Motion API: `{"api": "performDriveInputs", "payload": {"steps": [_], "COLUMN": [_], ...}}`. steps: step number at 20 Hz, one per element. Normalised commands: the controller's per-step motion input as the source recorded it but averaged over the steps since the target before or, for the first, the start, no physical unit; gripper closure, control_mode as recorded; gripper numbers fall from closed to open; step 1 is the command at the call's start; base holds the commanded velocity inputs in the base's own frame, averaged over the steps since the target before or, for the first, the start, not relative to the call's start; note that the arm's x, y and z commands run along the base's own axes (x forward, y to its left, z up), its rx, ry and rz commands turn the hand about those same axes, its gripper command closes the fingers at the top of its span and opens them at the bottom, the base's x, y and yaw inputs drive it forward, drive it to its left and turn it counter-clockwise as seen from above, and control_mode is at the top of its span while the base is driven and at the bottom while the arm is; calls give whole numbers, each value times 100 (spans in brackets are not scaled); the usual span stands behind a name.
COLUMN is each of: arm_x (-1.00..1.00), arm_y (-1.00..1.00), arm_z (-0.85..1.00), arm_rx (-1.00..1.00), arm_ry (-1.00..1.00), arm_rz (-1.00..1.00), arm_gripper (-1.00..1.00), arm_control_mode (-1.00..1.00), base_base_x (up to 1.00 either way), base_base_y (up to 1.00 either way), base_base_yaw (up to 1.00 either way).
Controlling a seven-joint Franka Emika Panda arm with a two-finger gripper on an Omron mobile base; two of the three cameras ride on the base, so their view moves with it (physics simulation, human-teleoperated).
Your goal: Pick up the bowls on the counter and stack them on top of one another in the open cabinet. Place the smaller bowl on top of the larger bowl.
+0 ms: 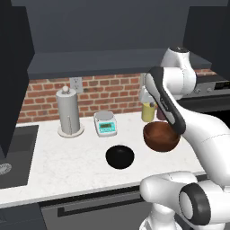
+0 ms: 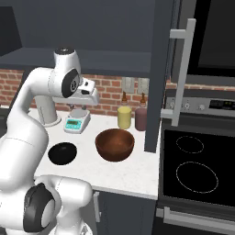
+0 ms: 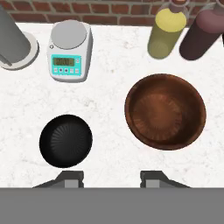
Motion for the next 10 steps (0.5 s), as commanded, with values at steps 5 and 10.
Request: {"api": "performDriveInputs", "payload": {"steps": [5, 10], "arm_x": [-10, -25], "arm_y": [1, 20], "arm_z": [-17, -61], "arm_rx": [-1, -11], "arm_ry": [-2, -13], "arm_rz": [0, 3], "arm_gripper": [-100, -100], "arm_control_mode": [-100, -100], "base_base_x": [0, 0], "base_base_y": [0, 0], "base_base_yaw": [0, 0]}}
